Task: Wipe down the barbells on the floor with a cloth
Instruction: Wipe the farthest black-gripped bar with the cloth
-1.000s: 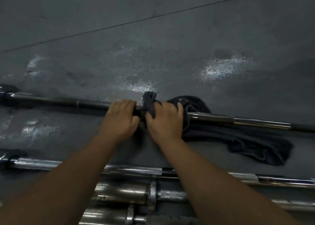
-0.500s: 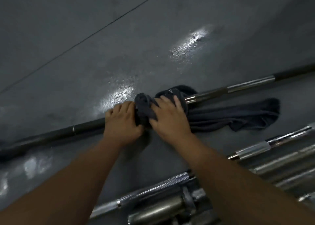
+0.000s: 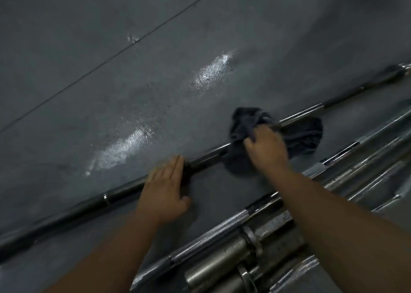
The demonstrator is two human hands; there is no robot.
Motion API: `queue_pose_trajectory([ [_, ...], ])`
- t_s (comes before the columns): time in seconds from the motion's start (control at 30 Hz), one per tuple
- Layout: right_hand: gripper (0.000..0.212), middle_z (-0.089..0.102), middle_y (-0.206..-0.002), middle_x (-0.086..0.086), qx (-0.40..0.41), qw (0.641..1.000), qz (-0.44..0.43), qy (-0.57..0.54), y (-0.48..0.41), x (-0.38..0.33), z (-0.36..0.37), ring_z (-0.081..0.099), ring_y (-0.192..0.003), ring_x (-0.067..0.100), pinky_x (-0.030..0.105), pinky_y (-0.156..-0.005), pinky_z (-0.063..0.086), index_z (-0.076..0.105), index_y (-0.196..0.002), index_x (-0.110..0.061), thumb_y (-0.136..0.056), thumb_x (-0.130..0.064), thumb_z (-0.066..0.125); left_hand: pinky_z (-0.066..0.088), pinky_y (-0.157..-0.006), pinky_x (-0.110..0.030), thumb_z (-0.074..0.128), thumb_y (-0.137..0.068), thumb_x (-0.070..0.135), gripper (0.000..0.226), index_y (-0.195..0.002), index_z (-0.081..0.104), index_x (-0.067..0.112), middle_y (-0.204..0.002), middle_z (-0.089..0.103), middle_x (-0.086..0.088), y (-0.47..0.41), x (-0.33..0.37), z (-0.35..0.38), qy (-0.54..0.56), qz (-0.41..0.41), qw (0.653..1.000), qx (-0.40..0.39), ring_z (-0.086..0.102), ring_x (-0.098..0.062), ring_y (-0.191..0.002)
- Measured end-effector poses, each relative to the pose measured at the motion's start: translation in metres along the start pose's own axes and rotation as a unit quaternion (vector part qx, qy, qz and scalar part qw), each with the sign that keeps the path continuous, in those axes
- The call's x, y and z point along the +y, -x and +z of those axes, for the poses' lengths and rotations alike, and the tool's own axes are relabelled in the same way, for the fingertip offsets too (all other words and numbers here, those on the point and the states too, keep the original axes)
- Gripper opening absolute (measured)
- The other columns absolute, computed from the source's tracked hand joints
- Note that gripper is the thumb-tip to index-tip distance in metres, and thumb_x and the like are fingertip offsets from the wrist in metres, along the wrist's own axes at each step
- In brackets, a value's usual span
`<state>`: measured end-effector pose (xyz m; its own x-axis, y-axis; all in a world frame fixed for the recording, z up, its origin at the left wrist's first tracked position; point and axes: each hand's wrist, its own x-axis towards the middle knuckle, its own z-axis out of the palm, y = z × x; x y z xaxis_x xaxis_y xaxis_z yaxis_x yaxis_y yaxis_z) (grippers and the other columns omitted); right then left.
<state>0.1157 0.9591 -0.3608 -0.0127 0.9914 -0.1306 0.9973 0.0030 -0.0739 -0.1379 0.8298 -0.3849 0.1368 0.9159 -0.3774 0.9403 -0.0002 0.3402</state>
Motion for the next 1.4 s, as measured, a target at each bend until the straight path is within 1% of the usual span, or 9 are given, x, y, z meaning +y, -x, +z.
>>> queue_pose_trajectory([
  [0.1, 0.05, 0.07, -0.095, 0.017, 0.0, 0.998, 0.067, 0.019, 0.003, 0.001, 0.007, 0.06, -0.099, 0.035, 0.045, -0.095, 0.041, 0.071, -0.09, -0.008, -0.08, -0.039, 0.033, -0.003, -0.119, -0.034, 0.045, -0.07, 0.048, 0.1, -0.158, 0.009, 0.018, -0.166, 0.007, -0.003, 0.027, 0.022, 0.019, 0.016, -0.015, 1.0, -0.001, 0.009, -0.023, -0.152],
  [0.23, 0.048, 0.068, -0.078, 0.012, -0.06, 0.988, -0.126, -0.06, 0.075, -0.076, 0.029, 0.06, -0.078, 0.033, 0.044, -0.085, 0.043, 0.069, -0.075, -0.01, -0.074, -0.04, 0.031, 0.025, -0.118, -0.043, 0.037, -0.074, 0.046, 0.084, -0.15, 0.037, 0.011, -0.154, 0.04, -0.011, 0.037, 0.063, 0.029, 0.033, -0.096, 0.993, 0.053, 0.039, -0.029, -0.14],
  [0.33, 0.045, 0.069, -0.082, 0.01, -0.084, 0.967, -0.226, -0.076, 0.084, -0.045, 0.019, 0.063, -0.08, 0.031, 0.041, -0.085, 0.047, 0.069, -0.082, -0.013, -0.076, -0.044, 0.037, 0.012, -0.12, -0.042, 0.009, -0.074, 0.055, 0.092, -0.156, 0.019, 0.016, -0.163, 0.02, -0.005, 0.037, 0.069, 0.033, 0.016, -0.171, 0.985, 0.018, 0.017, -0.02, -0.15],
  [0.6, 0.028, 0.066, -0.07, 0.015, 0.021, 0.998, -0.023, -0.057, 0.034, 0.023, 0.025, 0.06, -0.068, 0.035, 0.041, -0.072, 0.044, 0.068, -0.072, -0.01, -0.076, -0.034, 0.054, 0.011, -0.115, -0.047, 0.016, -0.076, 0.066, 0.085, -0.15, 0.031, 0.027, -0.155, 0.033, 0.0, 0.033, 0.066, 0.05, -0.009, -0.204, 0.979, 0.018, 0.029, -0.025, -0.141],
  [0.8, 0.036, 0.065, -0.091, 0.006, -0.04, 0.95, -0.277, -0.137, 0.048, -0.05, 0.043, 0.059, -0.091, 0.029, 0.044, -0.096, 0.042, 0.063, -0.094, -0.02, -0.076, -0.046, 0.046, 0.015, -0.116, -0.043, 0.009, -0.071, 0.065, 0.094, -0.155, 0.025, 0.025, -0.163, 0.02, 0.002, -0.021, 0.026, 0.013, -0.002, -0.186, 0.981, 0.061, 0.018, -0.021, -0.149],
  [0.9, 0.038, 0.066, -0.08, 0.011, 0.011, 0.979, -0.19, -0.074, -0.024, 0.01, 0.033, 0.062, -0.078, 0.036, 0.044, -0.073, 0.044, 0.063, -0.08, -0.015, -0.08, -0.045, 0.041, 0.015, -0.117, -0.043, 0.009, -0.075, 0.061, 0.091, -0.156, 0.022, 0.023, -0.164, 0.019, 0.0, -0.053, 0.004, -0.003, -0.009, -0.175, 0.982, 0.077, 0.017, -0.019, -0.15],
  [1.03, 0.04, 0.066, -0.08, 0.014, 0.091, 0.993, -0.023, -0.069, -0.057, 0.021, 0.026, 0.058, -0.082, 0.036, 0.045, -0.081, 0.043, 0.066, -0.078, -0.011, -0.079, -0.042, 0.042, 0.023, -0.115, -0.045, 0.02, -0.087, 0.051, 0.073, -0.153, 0.031, 0.021, -0.159, 0.032, -0.003, -0.086, -0.015, -0.017, -0.041, -0.168, 0.978, 0.119, 0.03, -0.022, -0.145],
  [1.23, 0.048, 0.065, -0.12, 0.008, 0.02, 0.949, -0.282, -0.14, -0.013, -0.071, 0.045, 0.054, -0.12, 0.031, 0.045, -0.109, 0.037, 0.066, -0.118, -0.015, -0.083, -0.044, 0.048, 0.029, -0.111, -0.048, 0.029, -0.095, 0.039, 0.057, -0.148, 0.038, 0.022, -0.154, 0.04, -0.005, -0.113, -0.03, -0.032, -0.028, -0.165, 0.973, 0.162, 0.041, -0.03, -0.137],
  [1.4, 0.061, 0.063, -0.121, 0.016, 0.051, 0.995, -0.075, -0.038, -0.086, 0.026, 0.032, 0.052, -0.118, 0.037, 0.048, -0.103, 0.039, 0.065, -0.112, -0.005, -0.091, -0.051, 0.032, 0.032, -0.109, -0.048, 0.026, -0.091, 0.035, 0.059, -0.143, 0.043, 0.014, -0.151, 0.043, -0.011, -0.118, -0.033, -0.041, -0.032, -0.142, 0.973, 0.181, 0.044, -0.032, -0.134],
])
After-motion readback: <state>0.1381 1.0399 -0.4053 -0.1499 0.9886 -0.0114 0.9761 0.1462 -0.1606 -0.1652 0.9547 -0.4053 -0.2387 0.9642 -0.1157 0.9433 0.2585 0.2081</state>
